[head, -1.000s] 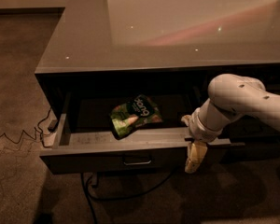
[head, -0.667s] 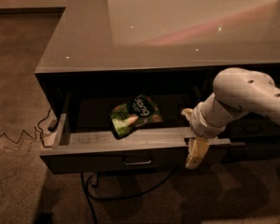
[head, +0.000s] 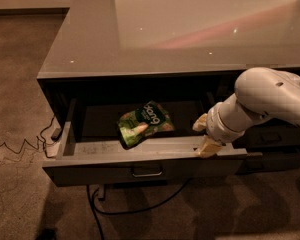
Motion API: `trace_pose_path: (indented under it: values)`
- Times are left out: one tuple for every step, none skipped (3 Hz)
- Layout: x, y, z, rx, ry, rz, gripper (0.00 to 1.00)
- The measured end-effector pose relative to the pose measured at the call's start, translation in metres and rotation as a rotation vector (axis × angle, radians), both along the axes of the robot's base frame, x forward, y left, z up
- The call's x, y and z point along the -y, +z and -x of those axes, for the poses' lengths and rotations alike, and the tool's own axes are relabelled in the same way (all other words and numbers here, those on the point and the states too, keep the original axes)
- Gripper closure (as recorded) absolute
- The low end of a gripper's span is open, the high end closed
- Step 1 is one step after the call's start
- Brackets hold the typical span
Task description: Open top drawer
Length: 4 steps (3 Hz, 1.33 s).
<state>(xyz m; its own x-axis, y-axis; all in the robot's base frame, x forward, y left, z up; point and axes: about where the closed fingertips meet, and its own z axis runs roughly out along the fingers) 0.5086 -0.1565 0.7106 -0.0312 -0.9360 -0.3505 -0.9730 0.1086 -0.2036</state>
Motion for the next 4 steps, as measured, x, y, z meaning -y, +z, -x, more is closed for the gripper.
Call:
trace_pose_path:
  values:
    - [-0.003, 0.002, -0.01, 0.033, -0.008, 0.001, 0.65]
    - [-0.007, -0.004, -0.023, 0.052, -0.016, 0.001, 0.88]
    - [-0.01, -0.021, -0.035, 0.037, -0.019, 0.022, 1.0]
    - [-0.016, -0.037, -0.044, 0.016, -0.013, 0.04, 1.0]
